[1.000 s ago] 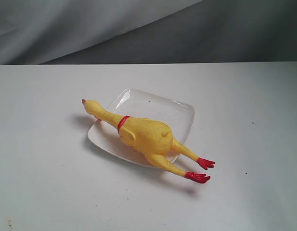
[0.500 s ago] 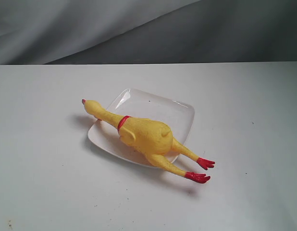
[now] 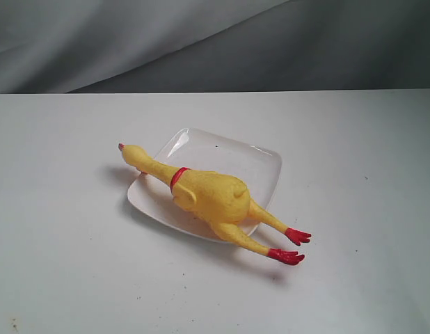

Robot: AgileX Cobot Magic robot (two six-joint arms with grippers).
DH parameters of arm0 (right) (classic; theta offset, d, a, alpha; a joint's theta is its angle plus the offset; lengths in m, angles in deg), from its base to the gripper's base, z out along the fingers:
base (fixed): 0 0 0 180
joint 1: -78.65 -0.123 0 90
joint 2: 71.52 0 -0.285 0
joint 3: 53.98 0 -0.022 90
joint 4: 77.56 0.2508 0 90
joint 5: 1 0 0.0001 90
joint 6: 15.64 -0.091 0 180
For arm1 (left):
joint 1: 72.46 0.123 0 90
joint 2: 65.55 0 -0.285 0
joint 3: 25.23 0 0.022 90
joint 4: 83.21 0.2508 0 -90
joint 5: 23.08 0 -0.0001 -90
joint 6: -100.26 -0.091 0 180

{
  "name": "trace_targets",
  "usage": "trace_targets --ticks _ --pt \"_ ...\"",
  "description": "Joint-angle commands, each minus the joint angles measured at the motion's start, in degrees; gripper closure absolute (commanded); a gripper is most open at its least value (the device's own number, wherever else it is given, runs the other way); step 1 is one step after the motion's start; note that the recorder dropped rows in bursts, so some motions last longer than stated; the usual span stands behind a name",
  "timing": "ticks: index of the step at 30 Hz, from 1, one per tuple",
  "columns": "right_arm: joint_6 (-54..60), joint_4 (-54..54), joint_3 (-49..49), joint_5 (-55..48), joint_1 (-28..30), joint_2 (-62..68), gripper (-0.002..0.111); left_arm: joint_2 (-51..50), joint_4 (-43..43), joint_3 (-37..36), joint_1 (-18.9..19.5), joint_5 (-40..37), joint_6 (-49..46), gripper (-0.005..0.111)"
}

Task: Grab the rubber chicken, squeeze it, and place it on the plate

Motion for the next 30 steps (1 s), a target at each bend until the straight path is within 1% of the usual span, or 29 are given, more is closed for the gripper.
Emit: trace_targets --ticks 1,8,10,11,12,15,16,18,19,21,23,24,30 --pt "0.0 -0.5 0.2 0.0 0.3 -0.2 0.108 0.2 -0.2 -0.1 -0.2 -0.4 0.3 0.107" --pt "0.0 -0.1 0.2 0.0 0.3 -0.2 0.108 0.2 -0.2 -0.1 -0.1 -0.4 0.3 0.107" --pt "0.0 -0.1 0.2 0.0 0.3 -0.2 0.108 1.3 -0.2 -0.1 1.6 0.2 0.3 0.107" --pt "0.0 -0.1 0.2 0.0 0.3 -0.2 0.108 2.3 -0.2 -0.1 3.8 1.0 0.3 0.107" --pt "0.0 -0.1 0.2 0.0 0.3 -0.2 0.108 3.8 -0.2 -0.1 7.8 1.4 0.3 0.107" --pt "0.0 -0.1 0.2 0.0 0.3 -0.2 0.108 7.2 -0.2 -0.1 15.5 1.2 0.3 0.107" --pt "0.0 -0.1 0.2 0.0 0.3 -0.2 0.108 8.9 -0.2 -0.1 18.8 1.2 0.3 0.107" --pt "0.0 -0.1 0.2 0.0 0.3 -0.2 0.108 11.4 -0.2 -0.1 23.4 1.2 0.3 0.107" --pt "0.0 -0.1 0.2 0.0 0.3 -0.2 0.108 13.5 -0.2 -0.1 26.5 1.2 0.3 0.107" --pt "0.0 -0.1 0.2 0.0 0.3 -0.2 0.108 16.7 -0.2 -0.1 30.6 1.2 0.3 0.107" --pt "0.0 -0.1 0.2 0.0 0.3 -0.2 0.108 19.5 -0.2 -0.1 32.6 1.2 0.3 0.107" --pt "0.0 -0.1 0.2 0.0 0.3 -0.2 0.108 20.2 -0.2 -0.1 32.9 1.2 0.3 0.107" --pt "0.0 -0.1 0.2 0.0 0.3 -0.2 0.108 20.2 -0.2 -0.1 33.1 0.8 0.3 0.107"
